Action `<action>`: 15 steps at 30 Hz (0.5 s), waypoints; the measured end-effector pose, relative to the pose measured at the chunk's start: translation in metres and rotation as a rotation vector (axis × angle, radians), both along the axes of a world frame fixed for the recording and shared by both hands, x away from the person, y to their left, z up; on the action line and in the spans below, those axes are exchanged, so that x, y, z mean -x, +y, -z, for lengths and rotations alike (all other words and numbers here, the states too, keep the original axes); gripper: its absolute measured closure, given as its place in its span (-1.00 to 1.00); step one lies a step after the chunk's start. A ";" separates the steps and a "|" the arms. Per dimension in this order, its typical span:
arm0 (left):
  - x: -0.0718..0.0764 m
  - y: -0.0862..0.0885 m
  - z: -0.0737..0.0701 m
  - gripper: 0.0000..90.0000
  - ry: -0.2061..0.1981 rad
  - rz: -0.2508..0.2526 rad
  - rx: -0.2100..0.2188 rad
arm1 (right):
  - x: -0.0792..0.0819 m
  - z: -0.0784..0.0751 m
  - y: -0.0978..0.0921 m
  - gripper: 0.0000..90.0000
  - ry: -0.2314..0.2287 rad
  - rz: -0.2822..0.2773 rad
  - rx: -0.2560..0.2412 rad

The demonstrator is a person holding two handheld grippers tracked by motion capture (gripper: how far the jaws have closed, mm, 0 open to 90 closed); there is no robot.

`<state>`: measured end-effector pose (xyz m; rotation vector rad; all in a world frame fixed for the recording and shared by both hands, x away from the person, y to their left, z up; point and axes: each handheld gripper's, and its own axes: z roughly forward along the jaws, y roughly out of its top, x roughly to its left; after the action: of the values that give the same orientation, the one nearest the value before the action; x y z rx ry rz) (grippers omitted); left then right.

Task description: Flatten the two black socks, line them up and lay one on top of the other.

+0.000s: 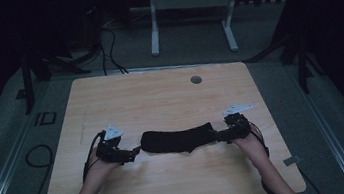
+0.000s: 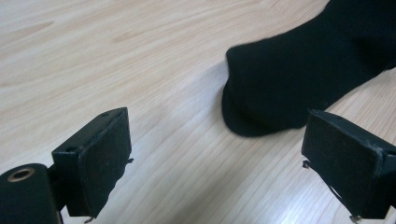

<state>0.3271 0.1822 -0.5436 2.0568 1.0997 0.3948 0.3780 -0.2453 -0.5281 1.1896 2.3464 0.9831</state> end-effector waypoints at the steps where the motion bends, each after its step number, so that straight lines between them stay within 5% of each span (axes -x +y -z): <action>1: 0.001 0.002 0.001 -0.81 0.000 -0.002 -0.009 | 0.000 0.001 -0.003 -0.70 -0.001 0.003 0.005; 15: 0.026 0.035 0.012 -0.81 0.028 -0.075 -0.004 | 0.017 0.011 -0.053 -0.70 0.029 0.086 -0.001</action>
<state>0.3006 0.2175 -0.5560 2.0347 1.1971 0.4070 0.3614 -0.2984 -0.5390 1.3012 2.2959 0.9442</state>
